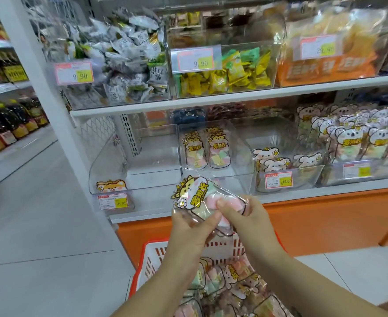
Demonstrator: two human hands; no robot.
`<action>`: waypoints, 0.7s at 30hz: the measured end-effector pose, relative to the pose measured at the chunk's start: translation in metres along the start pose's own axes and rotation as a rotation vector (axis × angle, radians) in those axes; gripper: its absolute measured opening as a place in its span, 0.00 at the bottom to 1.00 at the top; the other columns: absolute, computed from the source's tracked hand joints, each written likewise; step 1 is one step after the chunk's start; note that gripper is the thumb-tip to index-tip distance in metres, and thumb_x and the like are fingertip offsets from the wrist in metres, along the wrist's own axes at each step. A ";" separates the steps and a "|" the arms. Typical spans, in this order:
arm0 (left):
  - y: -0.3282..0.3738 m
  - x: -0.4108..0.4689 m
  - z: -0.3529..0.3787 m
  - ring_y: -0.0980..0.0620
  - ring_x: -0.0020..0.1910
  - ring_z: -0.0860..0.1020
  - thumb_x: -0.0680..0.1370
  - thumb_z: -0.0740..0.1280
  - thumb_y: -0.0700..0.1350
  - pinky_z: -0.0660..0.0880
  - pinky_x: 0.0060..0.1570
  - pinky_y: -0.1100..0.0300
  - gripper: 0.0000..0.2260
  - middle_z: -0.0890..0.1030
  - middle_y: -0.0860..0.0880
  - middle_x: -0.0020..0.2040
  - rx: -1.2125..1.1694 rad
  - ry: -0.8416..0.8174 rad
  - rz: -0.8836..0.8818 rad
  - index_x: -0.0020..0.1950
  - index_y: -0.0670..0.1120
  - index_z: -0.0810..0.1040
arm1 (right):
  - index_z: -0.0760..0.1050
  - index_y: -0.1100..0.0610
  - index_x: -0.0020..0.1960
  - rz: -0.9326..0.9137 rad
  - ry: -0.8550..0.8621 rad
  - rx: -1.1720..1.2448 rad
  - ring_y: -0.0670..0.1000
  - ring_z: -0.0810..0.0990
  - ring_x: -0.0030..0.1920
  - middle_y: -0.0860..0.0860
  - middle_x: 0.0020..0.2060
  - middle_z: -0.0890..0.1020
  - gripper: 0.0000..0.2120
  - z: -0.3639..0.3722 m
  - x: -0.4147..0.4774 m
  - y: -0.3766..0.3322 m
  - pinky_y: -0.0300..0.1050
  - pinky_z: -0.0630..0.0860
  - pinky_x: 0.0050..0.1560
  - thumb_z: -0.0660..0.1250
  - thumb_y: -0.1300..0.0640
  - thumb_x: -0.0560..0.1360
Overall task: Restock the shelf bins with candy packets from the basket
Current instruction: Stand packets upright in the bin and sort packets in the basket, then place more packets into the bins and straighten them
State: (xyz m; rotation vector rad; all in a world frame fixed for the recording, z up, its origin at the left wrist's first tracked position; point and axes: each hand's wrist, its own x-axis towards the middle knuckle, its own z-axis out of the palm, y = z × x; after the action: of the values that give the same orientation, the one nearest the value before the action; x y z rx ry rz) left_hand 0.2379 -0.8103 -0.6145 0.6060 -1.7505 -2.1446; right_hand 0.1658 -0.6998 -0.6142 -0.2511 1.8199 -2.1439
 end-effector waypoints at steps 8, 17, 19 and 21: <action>0.020 0.018 -0.025 0.46 0.47 0.85 0.72 0.75 0.36 0.82 0.45 0.52 0.23 0.85 0.45 0.51 0.130 -0.063 0.136 0.63 0.45 0.71 | 0.76 0.54 0.60 0.053 -0.250 -0.183 0.46 0.85 0.44 0.49 0.45 0.85 0.26 -0.001 0.005 -0.014 0.41 0.79 0.46 0.73 0.40 0.68; 0.055 0.067 -0.042 0.54 0.59 0.82 0.74 0.75 0.36 0.81 0.54 0.55 0.37 0.83 0.55 0.59 0.356 -0.193 0.380 0.74 0.60 0.62 | 0.77 0.50 0.58 -0.252 -0.310 -0.696 0.55 0.81 0.55 0.55 0.53 0.84 0.27 0.014 0.059 -0.071 0.56 0.79 0.57 0.76 0.37 0.66; 0.056 0.078 -0.042 0.56 0.61 0.81 0.74 0.75 0.36 0.78 0.61 0.51 0.34 0.82 0.56 0.61 0.330 -0.150 0.413 0.74 0.57 0.64 | 0.76 0.51 0.60 -0.281 -0.316 -0.654 0.52 0.82 0.52 0.51 0.51 0.85 0.23 0.021 0.070 -0.075 0.51 0.80 0.52 0.77 0.44 0.69; 0.059 0.088 -0.041 0.64 0.61 0.78 0.75 0.74 0.38 0.74 0.65 0.58 0.32 0.81 0.61 0.61 0.321 -0.093 0.453 0.73 0.59 0.65 | 0.76 0.50 0.59 -0.331 -0.294 -0.645 0.46 0.81 0.49 0.47 0.49 0.84 0.19 0.029 0.080 -0.076 0.43 0.78 0.48 0.77 0.50 0.72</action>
State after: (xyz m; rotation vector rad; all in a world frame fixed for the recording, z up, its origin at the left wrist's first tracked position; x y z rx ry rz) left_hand 0.1806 -0.9002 -0.5754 0.1536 -2.0639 -1.6234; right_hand 0.0915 -0.7439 -0.5404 -1.0142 2.3418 -1.5050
